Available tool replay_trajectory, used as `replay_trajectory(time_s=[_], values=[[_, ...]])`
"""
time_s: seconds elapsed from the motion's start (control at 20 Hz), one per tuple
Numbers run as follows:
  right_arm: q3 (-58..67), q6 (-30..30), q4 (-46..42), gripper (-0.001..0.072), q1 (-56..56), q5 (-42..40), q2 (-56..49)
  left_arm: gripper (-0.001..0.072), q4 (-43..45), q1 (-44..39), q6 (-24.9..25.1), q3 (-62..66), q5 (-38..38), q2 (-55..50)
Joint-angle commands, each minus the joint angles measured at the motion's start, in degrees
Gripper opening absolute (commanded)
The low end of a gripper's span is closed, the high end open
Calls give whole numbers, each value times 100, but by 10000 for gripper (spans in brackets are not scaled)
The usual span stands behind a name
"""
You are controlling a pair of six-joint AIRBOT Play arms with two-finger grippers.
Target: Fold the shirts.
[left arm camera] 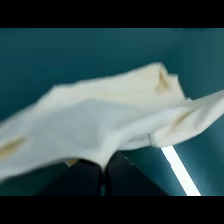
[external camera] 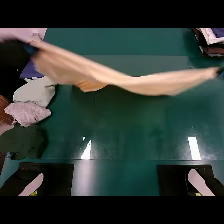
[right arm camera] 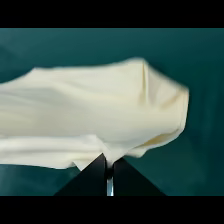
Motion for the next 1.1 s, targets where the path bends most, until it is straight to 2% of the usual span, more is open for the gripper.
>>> replay_trajectory(time_s=[0.0, 0.2, 0.35, 0.45, 0.6, 0.75, 0.9, 1.05], values=[[2389, 256, -492, 15, 352, -269, 79, 22, 173, 4, -11, 2090, -59, 26], [4356, 601, -1661, 16, 352, -44, 79, 21, 155, 4, -214, 3753, 7, 26], [4693, 697, -2138, 15, 354, 236, 153, 21, 26, 4, -411, 4245, 26, 26], [4308, 697, -2267, 15, 354, 317, 240, 21, -20, 4, -461, 4146, -7, 24], [3353, 697, -2293, 16, 354, 520, 83, 22, 496, 4, -584, 2962, -4, 15], [2935, 695, -2302, 15, 428, 1346, -802, 22, 629, 4, -682, 1209, -164, -334], [2490, 695, -2319, 16, 737, 1714, -1902, 22, 407, 4, -638, -35, -420, -1322], [1980, 697, -2319, 15, 1093, 1729, -3056, 22, 389, 4, -339, -411, -433, -2647]])
